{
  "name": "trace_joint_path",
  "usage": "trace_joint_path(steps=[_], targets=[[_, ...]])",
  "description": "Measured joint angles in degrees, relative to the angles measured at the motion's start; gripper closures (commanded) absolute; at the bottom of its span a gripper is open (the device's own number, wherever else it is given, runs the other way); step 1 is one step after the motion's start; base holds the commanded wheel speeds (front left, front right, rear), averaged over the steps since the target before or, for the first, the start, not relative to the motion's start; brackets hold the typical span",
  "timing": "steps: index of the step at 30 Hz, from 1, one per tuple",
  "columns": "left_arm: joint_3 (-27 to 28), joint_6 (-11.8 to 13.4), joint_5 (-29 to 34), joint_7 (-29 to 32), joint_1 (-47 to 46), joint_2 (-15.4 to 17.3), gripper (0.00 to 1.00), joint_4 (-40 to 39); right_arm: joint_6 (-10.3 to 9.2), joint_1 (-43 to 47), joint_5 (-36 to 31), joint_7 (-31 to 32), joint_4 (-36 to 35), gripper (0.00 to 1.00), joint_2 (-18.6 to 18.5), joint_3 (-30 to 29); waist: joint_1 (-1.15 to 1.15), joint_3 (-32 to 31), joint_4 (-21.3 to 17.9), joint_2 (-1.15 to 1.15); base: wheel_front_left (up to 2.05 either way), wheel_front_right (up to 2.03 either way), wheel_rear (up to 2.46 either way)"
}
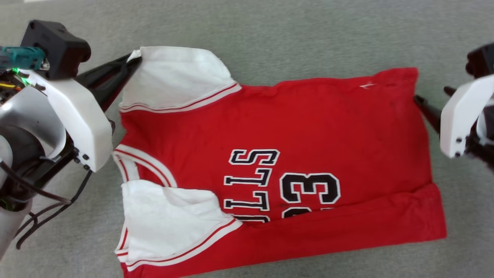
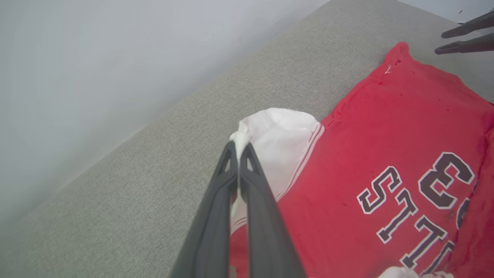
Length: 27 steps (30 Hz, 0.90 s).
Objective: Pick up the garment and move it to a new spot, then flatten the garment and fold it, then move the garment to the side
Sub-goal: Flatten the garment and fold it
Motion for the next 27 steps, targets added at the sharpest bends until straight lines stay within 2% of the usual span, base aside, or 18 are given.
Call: trace_joint_path(steps=[10,19,20,21,22,23,27], targets=[[-1.51,-0.56,0.74,-1.35,-1.71,-1.33,1.00,-2.22,-0.01,-9.33,-1.40,2.46,13.16,0.00,-0.94,3.38,0.00,2.56,4.09,0.00,0.00,0.00,0.00],[-2.30,-0.75,0.99,-2.22,-2.04,-1.71,1.00,-2.09,-0.03,-12.28,-0.78,0.40,18.23,0.00,-2.89,10.34,0.00,3.51,5.46,0.00,0.00,0.00,0.00],[-2.40,-0.75,0.99,-2.27,-2.00,-1.82,1.00,-2.05,-0.03,-12.52,-0.49,0.03,18.66,0.04,-3.15,11.03,0.00,3.57,5.52,0.00,0.00,0.00,0.00],[-2.47,-0.75,0.99,-2.29,-1.93,-1.85,1.00,-1.98,-0.04,-12.71,-0.34,-0.51,19.15,0.55,-3.30,11.54,0.00,3.61,5.56,0.00,0.00,0.00,0.00],[-2.52,-0.75,0.99,-2.37,-1.84,-1.90,1.00,-1.87,-0.03,-12.88,-0.34,-1.14,19.65,0.89,-3.41,12.02,0.00,3.60,5.59,0.00,0.00,0.00,0.00],[-2.61,-0.75,1.01,-2.56,-1.76,-1.94,1.00,-1.71,-0.03,-13.09,-0.35,-2.00,20.14,1.00,-3.46,12.55,0.00,3.54,5.61,0.00,0.00,0.00,0.00],[-2.97,-0.74,1.02,-3.16,-0.87,-2.07,1.00,-0.67,0.00,-13.77,0.57,-6.55,22.80,1.00,-2.56,12.58,0.00,2.71,5.53,0.00,0.00,0.00,0.00]])
